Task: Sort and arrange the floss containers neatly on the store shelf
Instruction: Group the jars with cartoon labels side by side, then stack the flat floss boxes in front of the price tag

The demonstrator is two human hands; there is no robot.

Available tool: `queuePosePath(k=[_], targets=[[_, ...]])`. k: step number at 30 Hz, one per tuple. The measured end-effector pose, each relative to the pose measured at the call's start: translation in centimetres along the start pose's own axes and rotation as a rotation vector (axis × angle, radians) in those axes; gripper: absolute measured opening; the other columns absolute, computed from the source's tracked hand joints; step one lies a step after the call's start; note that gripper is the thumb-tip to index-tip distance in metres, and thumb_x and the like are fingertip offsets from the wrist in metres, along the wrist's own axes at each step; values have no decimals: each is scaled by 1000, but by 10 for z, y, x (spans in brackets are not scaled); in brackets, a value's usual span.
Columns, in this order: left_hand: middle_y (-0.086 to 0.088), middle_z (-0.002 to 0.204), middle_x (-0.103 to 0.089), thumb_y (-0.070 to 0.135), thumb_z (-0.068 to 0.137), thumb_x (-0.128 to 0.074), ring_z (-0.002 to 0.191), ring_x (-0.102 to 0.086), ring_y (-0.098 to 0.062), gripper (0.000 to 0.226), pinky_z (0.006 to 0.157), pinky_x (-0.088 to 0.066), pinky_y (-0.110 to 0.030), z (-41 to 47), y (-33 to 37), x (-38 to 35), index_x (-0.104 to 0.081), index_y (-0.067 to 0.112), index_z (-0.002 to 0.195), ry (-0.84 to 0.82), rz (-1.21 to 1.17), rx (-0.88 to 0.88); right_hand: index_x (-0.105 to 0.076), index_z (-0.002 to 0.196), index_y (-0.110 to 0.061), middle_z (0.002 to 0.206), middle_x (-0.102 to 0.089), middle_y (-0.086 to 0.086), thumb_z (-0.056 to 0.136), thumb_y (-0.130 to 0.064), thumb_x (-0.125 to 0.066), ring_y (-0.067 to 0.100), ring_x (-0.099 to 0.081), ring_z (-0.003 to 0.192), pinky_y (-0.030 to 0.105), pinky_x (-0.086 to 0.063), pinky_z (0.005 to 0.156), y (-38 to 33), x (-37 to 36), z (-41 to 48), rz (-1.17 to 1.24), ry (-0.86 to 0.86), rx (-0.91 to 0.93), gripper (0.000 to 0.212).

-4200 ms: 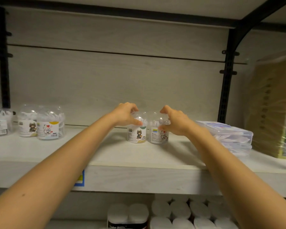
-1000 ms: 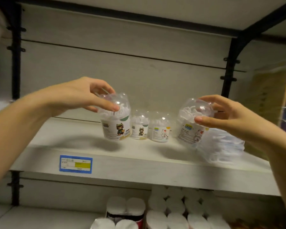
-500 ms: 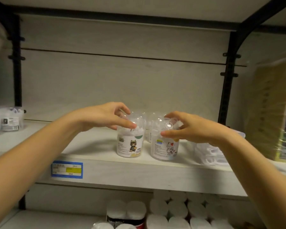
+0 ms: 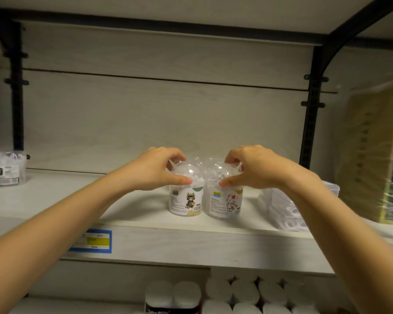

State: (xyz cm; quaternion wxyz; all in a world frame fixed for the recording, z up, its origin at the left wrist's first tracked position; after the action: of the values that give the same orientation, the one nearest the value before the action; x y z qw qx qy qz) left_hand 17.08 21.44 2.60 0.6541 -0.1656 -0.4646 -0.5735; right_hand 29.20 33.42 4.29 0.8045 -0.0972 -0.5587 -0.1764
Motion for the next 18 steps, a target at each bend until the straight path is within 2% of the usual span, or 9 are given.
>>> queuePosePath(k=[9,11,13,15,16,18], targets=[[-3,122,-59,38,76,-71,105,-56,-18,58,92,-47,-33,6,-6,-6,-53,17,126,16,-2,2,-44,133,-15,135,-50,5,81,-46,-63,25,-48,121,33,-41,96,1,-7,7,-16,-17,-35,63],[-3,131,-54,40,78,-67,116,-51,-18,62,97,-41,-29,5,-6,-8,-46,18,133,-1,37,10,-40,136,-17,138,-46,5,83,-48,-60,26,-42,126,37,-40,101,0,-9,5,-17,-22,-43,65],[-2,144,-42,44,82,-61,131,-38,-19,71,105,-31,-30,0,-2,-9,-33,19,142,7,129,15,-33,142,-19,145,-38,4,85,-51,-53,25,-30,134,39,-31,107,2,-5,-4,-19,-7,-45,68],[0,145,-37,43,84,-58,133,-32,-19,69,107,-30,-34,-9,13,-2,-29,19,143,154,183,-55,-28,144,-20,149,-32,3,89,-49,-48,22,-22,139,35,-23,111,9,14,-19,-26,166,-29,65],[0,141,-41,40,85,-58,130,-35,-18,63,105,-32,-33,-15,26,4,-35,19,139,268,169,-126,-30,144,-20,149,-32,1,91,-47,-47,21,-22,139,33,-23,111,16,28,-30,-18,304,-32,62],[4,125,-53,36,86,-60,119,-44,-13,44,94,-35,-24,-27,54,11,-50,19,126,430,69,-283,-37,139,-21,144,-39,0,92,-42,-47,20,-31,135,35,-29,108,40,53,-56,46,568,-81,53]])
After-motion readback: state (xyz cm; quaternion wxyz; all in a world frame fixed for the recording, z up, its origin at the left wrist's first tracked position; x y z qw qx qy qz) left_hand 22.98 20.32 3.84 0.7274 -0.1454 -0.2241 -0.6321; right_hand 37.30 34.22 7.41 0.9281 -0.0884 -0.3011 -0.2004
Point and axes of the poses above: each hand's wrist, its own z-axis towards the middle knuckle, its own x-axis out of the back of the hand, y = z × x, the point moved 6 cm from there along z, towards the middle knuckle
